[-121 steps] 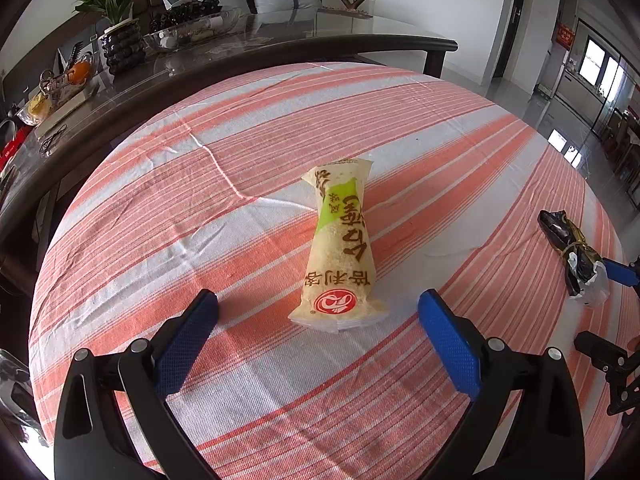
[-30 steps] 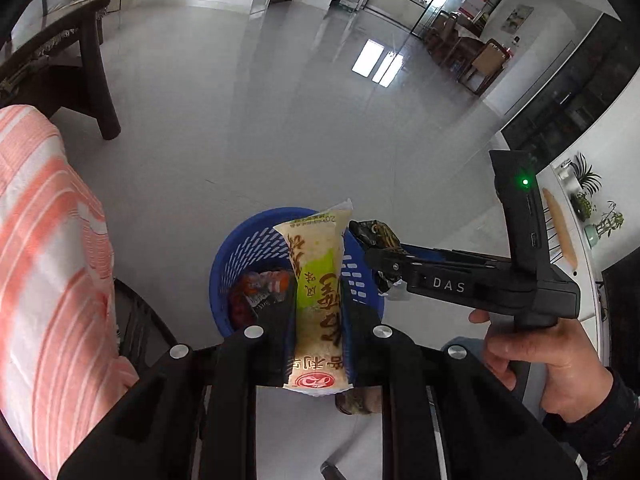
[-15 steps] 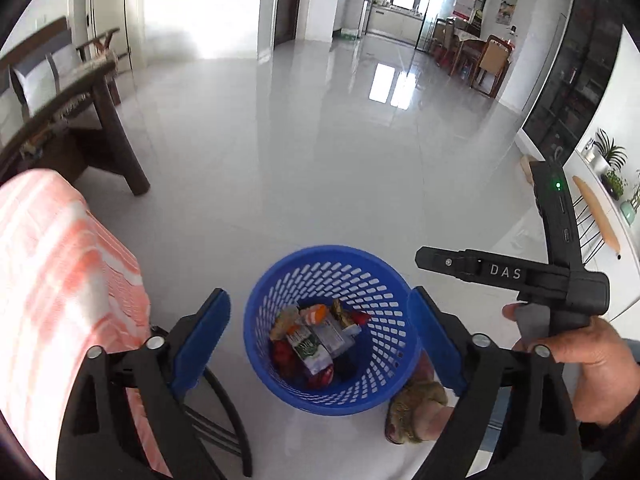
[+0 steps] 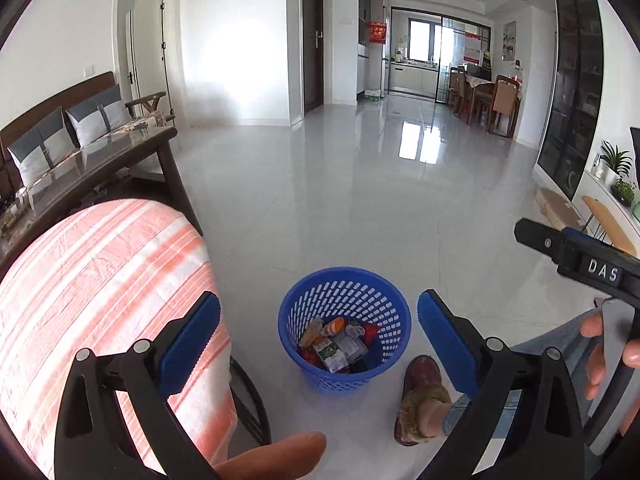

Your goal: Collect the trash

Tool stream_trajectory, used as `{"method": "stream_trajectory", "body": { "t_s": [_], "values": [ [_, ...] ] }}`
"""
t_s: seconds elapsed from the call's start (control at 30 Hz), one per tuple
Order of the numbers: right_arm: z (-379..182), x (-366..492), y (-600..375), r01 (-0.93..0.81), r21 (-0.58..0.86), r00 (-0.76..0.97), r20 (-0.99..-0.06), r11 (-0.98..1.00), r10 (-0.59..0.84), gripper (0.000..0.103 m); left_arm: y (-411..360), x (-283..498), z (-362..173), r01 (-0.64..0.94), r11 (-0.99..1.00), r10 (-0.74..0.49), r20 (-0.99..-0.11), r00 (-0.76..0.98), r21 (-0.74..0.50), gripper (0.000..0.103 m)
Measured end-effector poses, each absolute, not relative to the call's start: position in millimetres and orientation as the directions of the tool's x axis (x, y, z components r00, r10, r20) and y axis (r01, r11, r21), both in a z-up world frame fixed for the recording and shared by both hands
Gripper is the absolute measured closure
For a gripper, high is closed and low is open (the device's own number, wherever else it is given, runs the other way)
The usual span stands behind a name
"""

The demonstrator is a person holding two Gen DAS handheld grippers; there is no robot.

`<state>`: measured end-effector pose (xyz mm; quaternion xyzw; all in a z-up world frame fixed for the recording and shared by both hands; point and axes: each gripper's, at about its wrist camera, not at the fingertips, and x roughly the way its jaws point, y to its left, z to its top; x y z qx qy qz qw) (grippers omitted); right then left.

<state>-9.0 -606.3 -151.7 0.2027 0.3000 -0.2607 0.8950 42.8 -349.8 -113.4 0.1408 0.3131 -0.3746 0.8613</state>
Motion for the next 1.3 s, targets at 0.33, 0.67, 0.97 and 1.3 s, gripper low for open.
{"method": "stream_trajectory", "body": {
  "t_s": [0.33,0.67,0.97,1.3],
  "values": [
    [-166,-24,-568,0.478,0.119,0.618,-0.749,0.870,-0.237,0.005,-345,37,-130,0.727,0.687,-0.466,-0.755,0.461,0.020,0.005],
    [-166,-19,-554,0.462,0.083,0.572,-0.788,0.883,-0.226,0.005,-347,37,-138,0.730,0.683,-0.443,-0.780,0.441,0.025,0.005],
    [-168,-19,-549,0.450,0.085,0.560,-0.803,0.889,-0.206,0.005,-347,38,-138,0.726,0.688,-0.436,-0.784,0.441,0.026,0.005],
    [-167,-16,-543,0.436,0.081,0.552,-0.810,0.896,-0.195,0.005,-345,40,-136,0.721,0.693,-0.428,-0.790,0.439,0.025,0.005]
  ]
}}
